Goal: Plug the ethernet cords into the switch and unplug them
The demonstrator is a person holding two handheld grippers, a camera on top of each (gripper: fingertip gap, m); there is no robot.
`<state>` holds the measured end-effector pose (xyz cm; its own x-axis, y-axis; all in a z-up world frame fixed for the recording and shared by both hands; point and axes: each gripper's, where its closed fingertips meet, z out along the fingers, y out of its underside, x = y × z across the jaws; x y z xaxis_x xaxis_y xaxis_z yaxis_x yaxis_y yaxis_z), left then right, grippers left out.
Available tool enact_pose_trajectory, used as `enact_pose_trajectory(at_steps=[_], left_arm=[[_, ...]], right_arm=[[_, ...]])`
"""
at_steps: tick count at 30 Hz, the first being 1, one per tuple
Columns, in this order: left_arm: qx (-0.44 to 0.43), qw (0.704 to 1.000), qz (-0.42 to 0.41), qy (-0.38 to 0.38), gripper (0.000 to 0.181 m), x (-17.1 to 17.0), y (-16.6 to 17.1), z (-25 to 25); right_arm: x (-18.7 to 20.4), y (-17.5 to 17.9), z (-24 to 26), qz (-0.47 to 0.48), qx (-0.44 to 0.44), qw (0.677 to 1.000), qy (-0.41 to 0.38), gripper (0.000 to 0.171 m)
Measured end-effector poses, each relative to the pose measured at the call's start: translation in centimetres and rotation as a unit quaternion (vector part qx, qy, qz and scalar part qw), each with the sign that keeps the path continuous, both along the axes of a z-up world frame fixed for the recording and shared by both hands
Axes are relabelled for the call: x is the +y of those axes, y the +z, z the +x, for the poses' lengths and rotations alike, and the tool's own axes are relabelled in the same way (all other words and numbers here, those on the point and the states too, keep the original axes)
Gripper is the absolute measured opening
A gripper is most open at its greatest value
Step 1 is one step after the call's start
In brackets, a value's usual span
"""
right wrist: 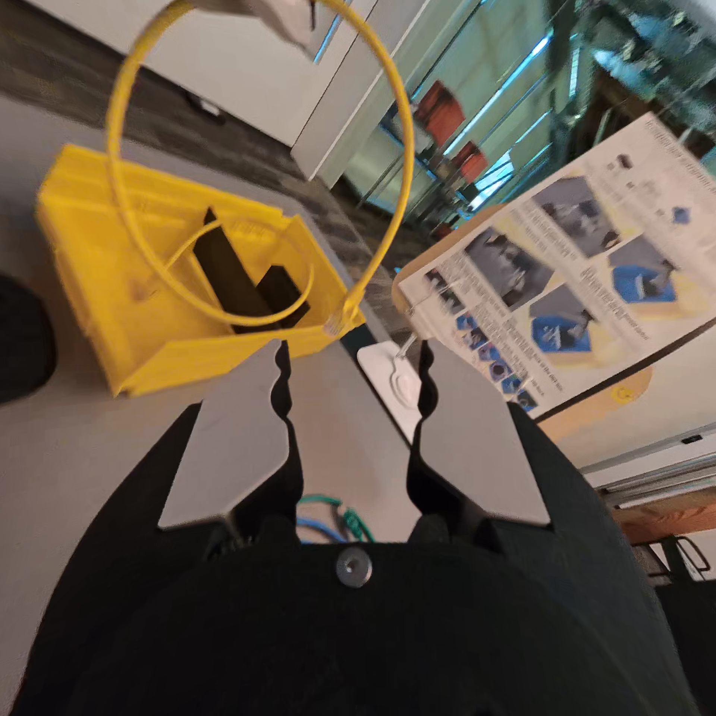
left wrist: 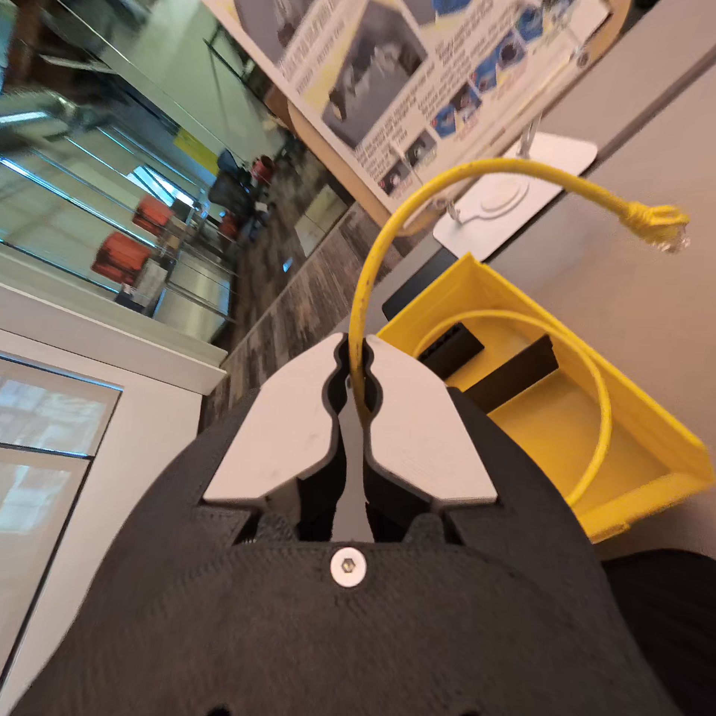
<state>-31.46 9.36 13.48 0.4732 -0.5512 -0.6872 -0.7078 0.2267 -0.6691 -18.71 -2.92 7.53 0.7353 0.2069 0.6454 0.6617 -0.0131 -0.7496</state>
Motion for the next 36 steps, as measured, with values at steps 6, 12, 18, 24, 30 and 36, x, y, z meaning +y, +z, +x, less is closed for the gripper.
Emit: enact_pose_trajectory(at_steps=[6, 12, 18, 24, 30, 36], left_arm=[[-0.001, 0.998, 0.045, -0.050, 0.003, -4.2, 1.5, 1.5], [-0.052, 0.992, 0.049, -0.107, 0.003, -6.8, 2.8, 2.2], [-0.252, 0.936, -0.111, -0.221, 0.068, -8.7, 5.9, -0.7], [-0.362, 0.902, -0.138, -0.190, 0.066, -5.3, 7.4, -4.6], [-0.346, 0.907, -0.162, -0.177, 0.066, -4.9, 6.4, -3.9], [-0.312, 0.917, -0.179, -0.174, 0.066, -4.9, 5.1, -2.7]], right_arm=[[4.0, 4.2, -0.9, 0.013, 0.033, 0.999, -0.013, 0.068], [6.3, 7.0, -2.4, -0.030, 0.005, 0.999, 0.036, 0.001], [5.7, 16.4, 1.0, 0.005, 0.034, 0.999, -0.004, 0.001], [1.7, 24.1, 6.7, 0.040, 0.052, 0.996, -0.066, 0.001], [-0.7, 19.4, 12.5, -0.055, 0.082, 0.986, -0.134, 0.001], [-2.5, 3.3, 17.8, -0.285, 0.027, 0.930, -0.229, 0.001]])
